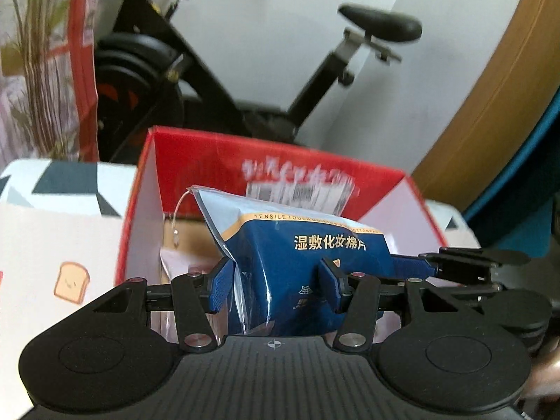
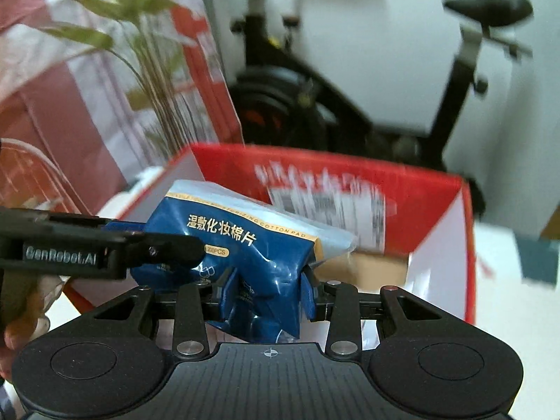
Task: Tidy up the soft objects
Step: 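Carry the blue cotton-pad packet with the right tool into the red box and release, then lower the right tool onto the black eye mask and grasp it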
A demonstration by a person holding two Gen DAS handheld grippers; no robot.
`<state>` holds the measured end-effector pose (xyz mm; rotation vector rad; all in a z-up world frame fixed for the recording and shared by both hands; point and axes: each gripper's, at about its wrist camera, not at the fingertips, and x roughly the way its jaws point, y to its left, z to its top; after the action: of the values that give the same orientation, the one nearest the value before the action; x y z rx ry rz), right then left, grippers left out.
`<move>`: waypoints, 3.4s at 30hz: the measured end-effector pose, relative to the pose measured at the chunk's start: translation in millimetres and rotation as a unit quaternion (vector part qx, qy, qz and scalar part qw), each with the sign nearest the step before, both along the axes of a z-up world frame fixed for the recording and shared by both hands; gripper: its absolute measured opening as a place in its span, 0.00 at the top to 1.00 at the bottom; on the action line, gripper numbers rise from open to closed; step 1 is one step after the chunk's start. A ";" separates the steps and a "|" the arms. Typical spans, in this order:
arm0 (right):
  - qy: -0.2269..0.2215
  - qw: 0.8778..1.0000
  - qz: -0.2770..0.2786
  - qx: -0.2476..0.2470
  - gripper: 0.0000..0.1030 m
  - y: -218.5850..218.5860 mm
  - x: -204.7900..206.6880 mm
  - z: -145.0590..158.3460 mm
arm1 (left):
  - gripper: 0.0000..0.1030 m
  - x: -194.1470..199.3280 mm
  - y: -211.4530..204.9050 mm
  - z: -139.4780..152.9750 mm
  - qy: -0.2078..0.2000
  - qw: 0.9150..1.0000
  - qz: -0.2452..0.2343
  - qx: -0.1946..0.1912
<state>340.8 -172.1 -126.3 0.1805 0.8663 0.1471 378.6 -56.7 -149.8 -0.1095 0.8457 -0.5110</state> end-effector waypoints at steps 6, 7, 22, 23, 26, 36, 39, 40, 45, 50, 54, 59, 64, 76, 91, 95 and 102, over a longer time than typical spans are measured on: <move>0.067 0.997 -0.014 0.036 0.68 -5.4 3.3 -24.7 | 0.46 1.8 2.7 -11.7 0.030 0.999 -0.010 0.016; 0.076 0.996 -0.014 0.038 0.68 -7.3 1.5 -27.8 | 0.46 0.8 3.7 -12.4 0.030 0.999 -0.012 0.019; 0.144 0.988 0.019 0.048 0.73 4.3 13.0 -43.9 | 0.46 -3.5 5.8 5.6 -0.012 0.999 0.006 0.044; 0.148 0.987 0.018 0.052 0.73 5.1 13.8 -45.4 | 0.46 -2.5 4.6 4.4 -0.011 0.999 0.007 0.047; 0.156 0.986 0.016 0.054 0.73 6.7 14.1 -48.9 | 0.46 -2.6 5.8 1.3 -0.008 0.998 0.011 0.055; 0.099 0.995 0.004 0.009 0.64 8.5 -5.2 -26.0 | 0.46 -17.5 9.6 15.9 -0.035 0.997 0.015 0.068; 0.061 0.998 0.005 -0.008 0.44 9.2 -19.5 -7.8 | 0.46 -26.1 10.6 21.2 -0.046 0.996 0.016 0.073; 0.048 0.999 0.004 -0.014 0.41 8.9 -25.3 -2.1 | 0.46 -28.9 11.0 22.6 -0.049 0.996 0.016 0.074; 0.004 1.000 -0.007 -0.016 0.37 1.2 -55.4 18.3 | 0.46 -50.1 14.6 30.7 -0.061 0.996 0.011 0.071; -0.049 0.999 -0.023 0.004 0.36 -8.3 -94.2 29.6 | 0.46 -79.5 21.5 35.2 -0.070 0.996 0.008 0.063; -0.089 0.995 -0.033 0.019 0.36 -13.2 -126.8 33.7 | 0.46 -103.7 31.5 31.2 -0.061 0.997 0.010 0.045; -0.104 0.994 -0.037 0.020 0.36 -8.1 -160.6 28.3 | 0.46 -127.0 42.3 17.7 -0.037 0.999 0.020 0.026; -0.087 0.995 -0.033 0.030 0.36 0.6 -184.9 14.0 | 0.46 -144.0 53.5 0.9 -0.009 0.999 0.032 0.016; 0.030 0.996 -0.064 0.056 0.36 6.6 -221.3 -58.8 | 0.46 -171.2 73.2 -41.1 0.053 0.996 0.066 -0.008; 0.046 0.994 -0.071 0.063 0.32 7.3 -226.6 -84.8 | 0.46 -188.1 68.8 -58.6 0.077 0.995 0.060 -0.012; 0.043 0.994 -0.072 0.066 0.32 5.5 -227.8 -86.0 | 0.46 -187.8 67.4 -60.7 0.081 0.995 0.063 -0.009; 0.035 0.995 -0.069 0.061 0.32 6.7 -228.7 -85.9 | 0.46 -183.7 70.7 -60.2 0.080 0.994 0.074 -0.010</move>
<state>112.1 -165.3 -212.2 0.3609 0.9123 0.0654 194.9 14.0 -210.0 -0.2331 0.9816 -0.3752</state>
